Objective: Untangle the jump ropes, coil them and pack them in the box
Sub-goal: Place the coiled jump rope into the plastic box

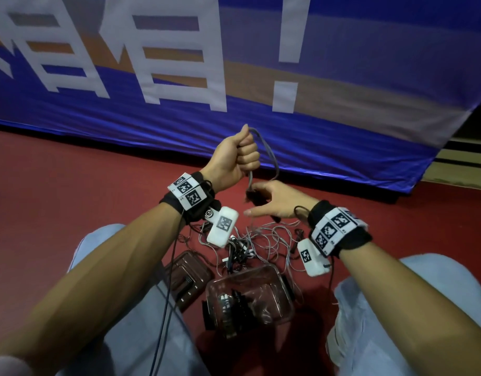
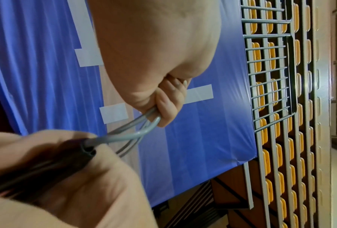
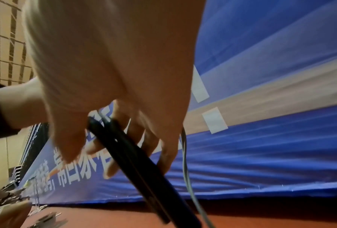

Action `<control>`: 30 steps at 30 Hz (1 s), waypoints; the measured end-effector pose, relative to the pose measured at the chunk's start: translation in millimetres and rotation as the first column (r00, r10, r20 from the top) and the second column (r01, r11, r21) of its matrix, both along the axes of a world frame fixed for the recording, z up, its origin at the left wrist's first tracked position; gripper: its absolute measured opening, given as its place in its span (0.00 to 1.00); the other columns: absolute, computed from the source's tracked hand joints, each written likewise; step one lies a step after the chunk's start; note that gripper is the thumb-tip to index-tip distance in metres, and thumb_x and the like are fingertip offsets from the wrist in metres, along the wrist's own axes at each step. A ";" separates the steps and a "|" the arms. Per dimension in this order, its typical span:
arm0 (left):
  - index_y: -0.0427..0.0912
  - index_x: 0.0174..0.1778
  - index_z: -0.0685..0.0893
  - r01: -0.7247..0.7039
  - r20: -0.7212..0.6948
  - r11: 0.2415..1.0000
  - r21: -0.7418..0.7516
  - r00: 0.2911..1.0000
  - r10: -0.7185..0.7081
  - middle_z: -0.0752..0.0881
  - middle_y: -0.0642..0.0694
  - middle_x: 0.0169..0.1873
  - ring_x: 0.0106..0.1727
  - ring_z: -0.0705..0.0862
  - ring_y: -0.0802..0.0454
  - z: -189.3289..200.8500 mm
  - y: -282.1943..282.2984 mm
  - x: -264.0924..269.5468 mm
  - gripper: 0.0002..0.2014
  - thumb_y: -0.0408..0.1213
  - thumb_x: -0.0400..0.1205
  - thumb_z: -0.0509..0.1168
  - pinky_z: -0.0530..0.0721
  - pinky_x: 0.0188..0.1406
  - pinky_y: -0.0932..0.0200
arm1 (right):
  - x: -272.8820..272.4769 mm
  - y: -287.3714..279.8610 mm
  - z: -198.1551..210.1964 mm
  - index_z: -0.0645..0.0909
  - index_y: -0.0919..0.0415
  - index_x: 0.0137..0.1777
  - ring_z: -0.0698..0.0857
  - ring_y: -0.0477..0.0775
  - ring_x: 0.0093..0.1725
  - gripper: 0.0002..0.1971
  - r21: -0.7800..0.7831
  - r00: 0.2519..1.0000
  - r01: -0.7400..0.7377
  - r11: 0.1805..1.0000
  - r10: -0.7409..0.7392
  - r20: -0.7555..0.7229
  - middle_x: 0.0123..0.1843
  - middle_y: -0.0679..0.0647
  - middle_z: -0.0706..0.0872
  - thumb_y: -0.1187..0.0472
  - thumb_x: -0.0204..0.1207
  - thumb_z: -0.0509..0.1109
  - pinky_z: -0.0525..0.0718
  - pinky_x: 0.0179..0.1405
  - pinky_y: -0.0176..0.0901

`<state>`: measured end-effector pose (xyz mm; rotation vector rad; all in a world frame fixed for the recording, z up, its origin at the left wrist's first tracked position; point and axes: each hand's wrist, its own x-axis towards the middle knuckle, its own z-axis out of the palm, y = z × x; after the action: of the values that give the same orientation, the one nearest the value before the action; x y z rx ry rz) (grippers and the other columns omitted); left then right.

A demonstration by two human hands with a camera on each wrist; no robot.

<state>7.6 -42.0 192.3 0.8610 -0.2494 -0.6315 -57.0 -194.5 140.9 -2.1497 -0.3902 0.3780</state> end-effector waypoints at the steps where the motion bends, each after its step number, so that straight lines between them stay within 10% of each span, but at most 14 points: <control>1: 0.50 0.34 0.55 -0.007 -0.001 1.000 -0.031 1.000 0.007 0.51 0.53 0.24 0.22 0.49 0.56 1.1 1.1 1.8 0.21 0.48 0.93 0.50 0.50 0.22 0.61 | -0.1 4.6 -3.9 0.87 0.61 0.55 0.90 0.51 0.47 0.10 0.026 1.000 0.024 0.999 -0.024 -0.006 0.52 0.58 0.93 0.62 0.76 0.82 0.90 0.56 0.57; 4: 0.48 0.31 0.60 -0.073 0.016 0.994 -0.078 0.997 0.075 0.52 0.53 0.23 0.22 0.50 0.56 3.6 9.8 10.2 0.22 0.47 0.93 0.50 0.51 0.21 0.61 | 0.1 14.6 -15.4 0.84 0.60 0.47 0.90 0.57 0.42 0.06 0.116 0.992 0.089 0.989 -0.077 -0.102 0.40 0.57 0.90 0.71 0.82 0.72 0.89 0.60 0.59; 9: 0.46 0.32 0.63 -0.291 0.015 0.955 -0.061 0.956 0.293 0.59 0.53 0.19 0.19 0.55 0.57 5.2 28.7 29.9 0.22 0.46 0.94 0.47 0.58 0.19 0.63 | -11.5 22.2 -12.3 0.82 0.61 0.51 0.80 0.49 0.25 0.05 0.267 0.965 0.192 0.944 -0.132 -0.227 0.31 0.53 0.79 0.69 0.87 0.66 0.83 0.29 0.45; 13: 0.40 0.42 0.78 -0.422 0.097 0.855 0.301 0.906 0.413 0.81 0.48 0.25 0.27 0.80 0.53 -3.7 36.1 34.6 0.22 0.48 0.94 0.47 0.76 0.32 0.60 | -16.2 23.7 1.7 0.82 0.66 0.54 0.70 0.48 0.20 0.05 0.381 0.968 0.186 0.906 -0.102 -0.231 0.25 0.50 0.74 0.69 0.88 0.65 0.71 0.18 0.39; 16: 0.35 0.51 0.84 -0.324 0.323 0.532 0.782 0.941 0.097 0.89 0.42 0.36 0.34 0.87 0.47 -10.8 45.0 23.2 0.26 0.53 0.92 0.49 0.84 0.37 0.56 | -17.1 24.7 9.3 0.83 0.67 0.56 0.67 0.45 0.20 0.08 0.368 0.958 0.271 0.889 -0.213 -0.192 0.23 0.45 0.72 0.67 0.89 0.62 0.66 0.18 0.37; 19: 0.35 0.36 0.82 -0.663 0.669 0.118 0.739 0.701 -0.247 0.87 0.41 0.29 0.33 0.85 0.44 -26.9 52.2 20.6 0.26 0.54 0.89 0.57 0.86 0.38 0.48 | -16.9 24.9 13.1 0.85 0.68 0.56 0.66 0.45 0.20 0.10 0.374 0.950 0.300 0.877 -0.238 -0.204 0.24 0.46 0.72 0.67 0.89 0.61 0.64 0.18 0.37; 22: 0.41 0.47 0.80 -0.769 0.837 0.331 0.547 0.502 -0.218 0.85 0.49 0.39 0.39 0.82 0.55 -23.1 49.0 11.0 0.18 0.53 0.90 0.58 0.78 0.42 0.57 | -17.2 28.3 14.9 0.84 0.71 0.58 0.65 0.45 0.20 0.11 0.378 0.945 0.299 0.876 -0.215 -0.248 0.24 0.48 0.70 0.67 0.89 0.61 0.63 0.18 0.36; 25: 0.42 0.49 0.86 -0.596 0.814 0.584 0.551 0.538 -0.219 0.89 0.53 0.48 0.52 0.86 0.58 -10.1 43.0 -0.8 0.23 0.53 0.92 0.51 0.81 0.55 0.58 | -20.2 34.3 20.3 0.81 0.77 0.61 0.63 0.45 0.20 0.12 0.399 0.944 0.262 0.879 -0.148 -0.294 0.24 0.48 0.68 0.70 0.88 0.59 0.63 0.17 0.36; 30: 0.31 0.25 0.65 -0.479 0.727 0.620 0.621 0.649 -0.226 0.65 0.36 0.21 0.24 0.62 0.39 -11.1 43.4 -5.7 0.36 0.59 0.88 0.60 0.65 0.28 0.40 | -25.2 39.1 28.8 0.81 0.77 0.62 0.64 0.44 0.20 0.12 0.482 0.948 0.169 0.860 -0.008 -0.319 0.25 0.48 0.68 0.68 0.90 0.61 0.62 0.17 0.36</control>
<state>1.9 1.4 181.2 2.0135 -0.6949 -0.1343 -82.2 -155.5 169.7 -1.5554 -0.1800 0.4891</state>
